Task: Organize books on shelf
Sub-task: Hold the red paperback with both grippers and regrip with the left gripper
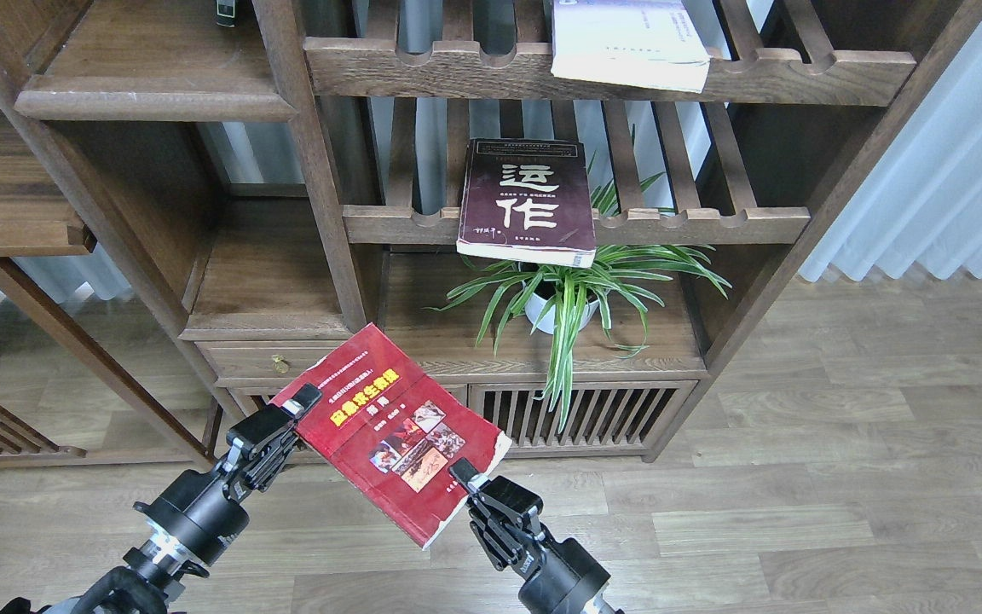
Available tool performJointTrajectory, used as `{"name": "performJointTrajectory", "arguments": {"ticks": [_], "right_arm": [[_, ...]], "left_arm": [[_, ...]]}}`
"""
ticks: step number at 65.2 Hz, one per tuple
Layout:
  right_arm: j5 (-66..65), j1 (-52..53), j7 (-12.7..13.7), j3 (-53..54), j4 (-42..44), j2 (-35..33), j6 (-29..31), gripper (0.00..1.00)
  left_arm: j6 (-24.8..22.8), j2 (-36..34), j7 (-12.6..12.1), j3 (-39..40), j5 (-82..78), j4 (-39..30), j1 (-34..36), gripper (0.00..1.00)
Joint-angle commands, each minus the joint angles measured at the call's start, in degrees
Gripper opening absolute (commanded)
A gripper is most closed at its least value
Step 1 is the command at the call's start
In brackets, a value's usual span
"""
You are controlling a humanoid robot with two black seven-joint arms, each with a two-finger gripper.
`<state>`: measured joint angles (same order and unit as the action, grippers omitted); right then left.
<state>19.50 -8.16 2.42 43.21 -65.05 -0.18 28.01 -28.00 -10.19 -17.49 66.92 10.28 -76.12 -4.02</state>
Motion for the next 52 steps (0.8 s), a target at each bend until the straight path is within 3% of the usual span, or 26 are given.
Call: {"name": "performJointTrajectory", "arguments": {"ticks": [1,30,34,37,38,44,46,52], "right_arm": [[0.0,0.1,0.0,0.1,0.4,0.0,0.0,0.99],[0.0,0.4,-0.1,0.1,0.4,0.1,0.0,0.99],[0.0,0.5,-0.1,0.4,0.3,0.1,0.0,0.88],[0.0,0.5,-0.1,0.5,0.2,0.1,0.0,0.72],[0.1,0.5,-0.2,0.6,0.2,0.1,0.0,0.61],[0.6,0.4,-1.0,0.7,0.7,0.1,0.0,0.21],[0.8,0.3,-1.8,0.7,0.7,0.1,0.0,0.02],[0.3,0.4,-2.9,-0.3,0.9,0.1,0.0,0.01]], "left_arm": [[0.0,0.5,0.0,1.1,0.0,0.1,0.1,0.04],[0.0,0.9,-0.2,1.2,0.0,0.2,0.1,0.04],[0.0,0.8,-0.2,1.2,0.0,0.2,0.1,0.04],[0.0,0.8,-0.2,1.2,0.0,0.4,0.1,0.04],[0.0,0.8,-0.2,1.2,0.0,0.5,0.1,0.04],[0.0,0.8,-0.2,1.2,0.0,0.6,0.1,0.04],[0.0,0.9,-0.2,1.2,0.0,0.6,0.1,0.04],[0.0,0.8,-0.2,1.2,0.0,0.6,0.1,0.04]]}}
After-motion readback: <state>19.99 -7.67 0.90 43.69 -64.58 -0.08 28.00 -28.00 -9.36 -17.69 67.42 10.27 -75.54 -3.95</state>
